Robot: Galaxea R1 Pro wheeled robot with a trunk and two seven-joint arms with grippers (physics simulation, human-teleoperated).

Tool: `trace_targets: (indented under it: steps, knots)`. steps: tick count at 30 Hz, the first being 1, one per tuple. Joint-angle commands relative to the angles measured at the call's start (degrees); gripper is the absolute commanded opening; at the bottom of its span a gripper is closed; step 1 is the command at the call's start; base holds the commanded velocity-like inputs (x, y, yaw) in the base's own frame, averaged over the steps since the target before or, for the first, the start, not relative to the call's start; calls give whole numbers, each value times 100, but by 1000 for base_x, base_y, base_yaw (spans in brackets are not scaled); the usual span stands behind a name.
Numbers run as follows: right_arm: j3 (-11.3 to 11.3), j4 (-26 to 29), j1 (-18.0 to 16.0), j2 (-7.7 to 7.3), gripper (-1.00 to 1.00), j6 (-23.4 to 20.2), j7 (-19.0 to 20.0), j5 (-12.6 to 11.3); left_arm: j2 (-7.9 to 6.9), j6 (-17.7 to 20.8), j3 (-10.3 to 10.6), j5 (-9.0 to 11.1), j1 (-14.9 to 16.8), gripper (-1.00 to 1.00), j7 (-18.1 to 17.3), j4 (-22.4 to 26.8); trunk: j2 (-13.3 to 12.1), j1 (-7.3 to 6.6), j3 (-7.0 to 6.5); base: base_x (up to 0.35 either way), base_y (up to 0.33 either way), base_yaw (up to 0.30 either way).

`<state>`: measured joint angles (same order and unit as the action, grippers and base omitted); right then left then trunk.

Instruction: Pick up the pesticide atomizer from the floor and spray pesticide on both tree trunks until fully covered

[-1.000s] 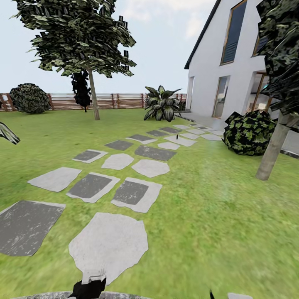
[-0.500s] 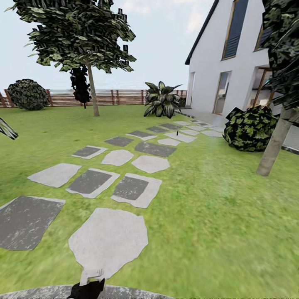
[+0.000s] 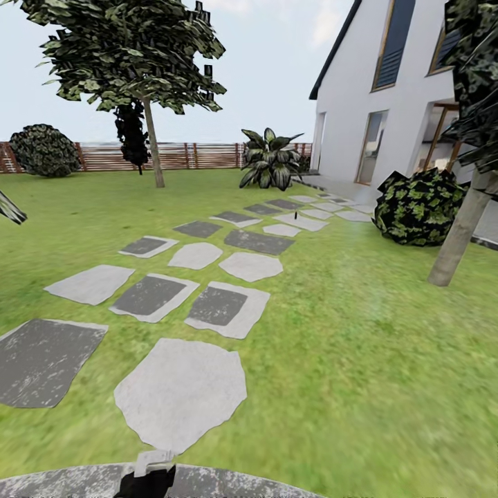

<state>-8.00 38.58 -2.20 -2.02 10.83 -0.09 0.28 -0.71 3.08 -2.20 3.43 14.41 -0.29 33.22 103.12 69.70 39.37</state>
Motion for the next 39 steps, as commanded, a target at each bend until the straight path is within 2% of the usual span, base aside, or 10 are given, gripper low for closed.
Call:
trace_targets:
  steps: [1, 39]
  knots:
    - [0, 0, 0, 0, 100, -1, 0, 2, 0, 0, 0, 0, 0, 100, -1, 0, 42, 23, 28, 0, 0, 0]
    - [0, -8, 0, 0, 100, 0, 23, 5, 12, 0, 44, -27, 0, 100, 11, -176, 1566, 857, 1054, 0, 0, 0]
